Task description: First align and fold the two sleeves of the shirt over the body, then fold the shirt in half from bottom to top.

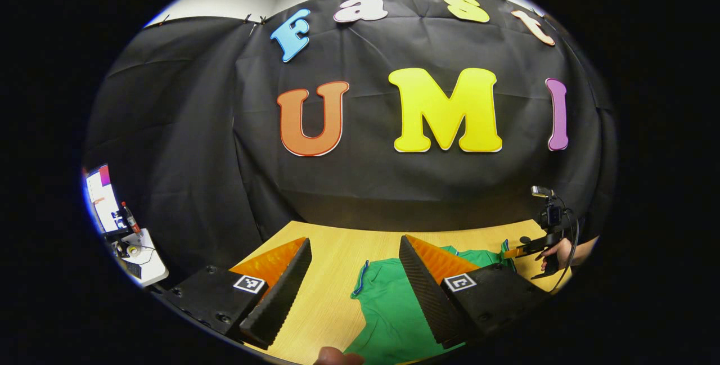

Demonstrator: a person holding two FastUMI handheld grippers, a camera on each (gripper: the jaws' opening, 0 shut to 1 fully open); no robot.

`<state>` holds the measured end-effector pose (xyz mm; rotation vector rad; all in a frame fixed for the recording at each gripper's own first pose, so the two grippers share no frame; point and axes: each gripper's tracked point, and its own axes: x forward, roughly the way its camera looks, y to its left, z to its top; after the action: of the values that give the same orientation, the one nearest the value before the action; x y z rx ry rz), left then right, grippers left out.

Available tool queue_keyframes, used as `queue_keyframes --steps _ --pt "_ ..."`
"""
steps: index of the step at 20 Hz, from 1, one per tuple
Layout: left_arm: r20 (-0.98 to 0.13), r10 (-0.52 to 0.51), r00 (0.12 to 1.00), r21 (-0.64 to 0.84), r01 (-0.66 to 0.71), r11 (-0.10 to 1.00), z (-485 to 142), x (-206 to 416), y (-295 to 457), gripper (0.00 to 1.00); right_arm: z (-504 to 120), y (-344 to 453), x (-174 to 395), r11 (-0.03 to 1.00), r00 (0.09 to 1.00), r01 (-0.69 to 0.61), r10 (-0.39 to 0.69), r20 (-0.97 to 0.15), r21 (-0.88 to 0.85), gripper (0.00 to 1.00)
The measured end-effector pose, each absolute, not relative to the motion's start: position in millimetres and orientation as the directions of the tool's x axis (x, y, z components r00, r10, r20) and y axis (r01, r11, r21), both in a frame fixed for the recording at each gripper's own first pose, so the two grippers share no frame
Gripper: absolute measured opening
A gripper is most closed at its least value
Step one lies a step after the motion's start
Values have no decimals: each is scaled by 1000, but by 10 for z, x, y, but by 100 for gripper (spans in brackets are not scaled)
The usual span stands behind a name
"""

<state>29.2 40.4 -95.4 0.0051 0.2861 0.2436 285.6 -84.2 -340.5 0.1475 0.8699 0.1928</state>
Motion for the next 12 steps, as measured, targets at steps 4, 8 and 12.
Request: queue_keyframes --steps 4,8,12 --pt "-273 250 929 21 -254 967 -957 249 510 99 -3215 -419 2909 966 630 -114 252 -735 234 0" --pt "-273 279 921 16 -286 958 -967 156 694 99 -3226 99 2897 963 599 -143 269 -754 230 0" --pt "-281 314 907 28 -320 947 -1002 39 919 99 -3450 622 2880 960 541 -152 281 -792 236 0"
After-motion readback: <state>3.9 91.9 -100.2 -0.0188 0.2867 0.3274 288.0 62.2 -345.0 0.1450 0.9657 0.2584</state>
